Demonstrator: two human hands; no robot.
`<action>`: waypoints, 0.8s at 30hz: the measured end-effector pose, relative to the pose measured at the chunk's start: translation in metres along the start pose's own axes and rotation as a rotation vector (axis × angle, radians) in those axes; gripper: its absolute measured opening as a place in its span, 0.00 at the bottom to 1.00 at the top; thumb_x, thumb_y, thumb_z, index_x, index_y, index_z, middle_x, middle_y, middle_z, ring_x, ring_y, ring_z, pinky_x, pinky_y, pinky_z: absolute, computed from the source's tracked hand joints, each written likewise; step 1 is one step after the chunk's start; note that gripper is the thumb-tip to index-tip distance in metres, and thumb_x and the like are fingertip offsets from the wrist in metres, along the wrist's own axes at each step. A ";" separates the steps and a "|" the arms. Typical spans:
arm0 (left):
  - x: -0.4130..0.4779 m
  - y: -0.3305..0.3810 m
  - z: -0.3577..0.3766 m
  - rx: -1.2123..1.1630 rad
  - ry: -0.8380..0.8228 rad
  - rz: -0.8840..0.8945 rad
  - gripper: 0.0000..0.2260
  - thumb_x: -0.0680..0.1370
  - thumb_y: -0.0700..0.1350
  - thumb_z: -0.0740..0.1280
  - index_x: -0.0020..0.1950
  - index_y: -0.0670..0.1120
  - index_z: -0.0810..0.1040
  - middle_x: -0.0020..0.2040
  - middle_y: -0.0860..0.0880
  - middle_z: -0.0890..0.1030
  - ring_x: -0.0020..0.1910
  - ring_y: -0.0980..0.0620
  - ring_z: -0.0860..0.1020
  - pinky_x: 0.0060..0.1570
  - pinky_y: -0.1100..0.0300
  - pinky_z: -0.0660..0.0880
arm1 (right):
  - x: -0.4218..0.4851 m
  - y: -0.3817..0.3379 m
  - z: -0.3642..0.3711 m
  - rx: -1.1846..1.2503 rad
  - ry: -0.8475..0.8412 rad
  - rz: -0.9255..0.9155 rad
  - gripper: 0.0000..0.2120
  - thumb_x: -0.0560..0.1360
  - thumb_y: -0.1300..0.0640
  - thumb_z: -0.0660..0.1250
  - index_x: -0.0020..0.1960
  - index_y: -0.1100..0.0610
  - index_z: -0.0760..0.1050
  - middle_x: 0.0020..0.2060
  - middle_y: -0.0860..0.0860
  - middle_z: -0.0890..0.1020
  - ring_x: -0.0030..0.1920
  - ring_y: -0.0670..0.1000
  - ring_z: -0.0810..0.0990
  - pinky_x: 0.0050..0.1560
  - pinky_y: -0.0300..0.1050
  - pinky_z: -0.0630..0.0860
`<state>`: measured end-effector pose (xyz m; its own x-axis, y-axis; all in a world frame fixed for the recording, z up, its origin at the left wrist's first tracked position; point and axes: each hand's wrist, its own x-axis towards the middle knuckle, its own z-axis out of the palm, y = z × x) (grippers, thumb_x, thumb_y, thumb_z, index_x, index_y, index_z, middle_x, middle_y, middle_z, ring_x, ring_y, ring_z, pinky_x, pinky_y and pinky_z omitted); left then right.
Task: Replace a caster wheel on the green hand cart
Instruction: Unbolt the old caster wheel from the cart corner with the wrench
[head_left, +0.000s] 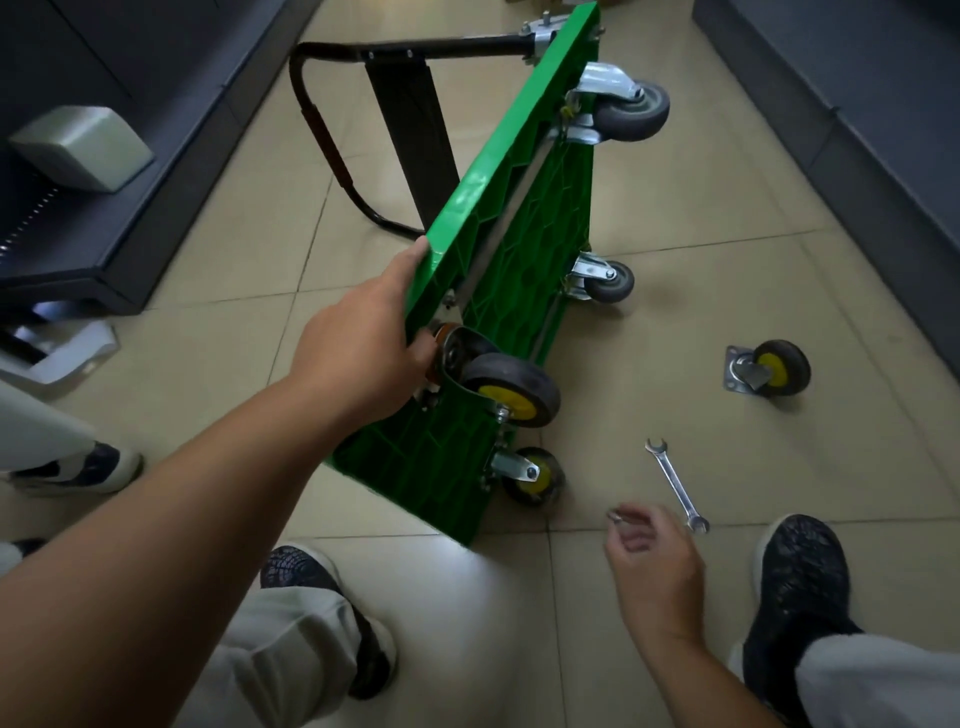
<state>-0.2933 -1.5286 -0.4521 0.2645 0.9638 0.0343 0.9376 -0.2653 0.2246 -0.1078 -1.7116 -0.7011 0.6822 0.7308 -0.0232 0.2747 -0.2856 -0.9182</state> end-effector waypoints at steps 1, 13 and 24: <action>0.000 0.000 0.001 0.007 0.003 0.004 0.36 0.81 0.49 0.68 0.83 0.61 0.52 0.61 0.43 0.80 0.41 0.46 0.73 0.40 0.54 0.68 | 0.002 0.013 -0.002 0.007 0.009 0.066 0.13 0.71 0.70 0.76 0.49 0.56 0.80 0.39 0.50 0.81 0.36 0.50 0.81 0.38 0.39 0.80; 0.000 -0.004 0.003 0.026 0.088 0.013 0.34 0.80 0.50 0.71 0.81 0.60 0.58 0.44 0.53 0.70 0.33 0.51 0.66 0.40 0.53 0.66 | 0.029 0.112 0.008 -0.175 -0.107 0.360 0.12 0.69 0.69 0.76 0.38 0.53 0.79 0.34 0.53 0.82 0.36 0.54 0.82 0.37 0.32 0.73; -0.002 -0.001 0.001 -0.004 0.058 -0.011 0.34 0.80 0.50 0.69 0.82 0.61 0.57 0.37 0.60 0.65 0.32 0.59 0.69 0.31 0.54 0.66 | 0.038 0.129 0.038 -0.350 -0.236 0.448 0.09 0.70 0.63 0.76 0.36 0.54 0.78 0.34 0.49 0.82 0.35 0.52 0.79 0.39 0.45 0.71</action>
<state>-0.2946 -1.5303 -0.4530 0.2407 0.9665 0.0887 0.9395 -0.2550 0.2289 -0.0722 -1.6971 -0.8359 0.6254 0.5988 -0.5003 0.2297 -0.7541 -0.6153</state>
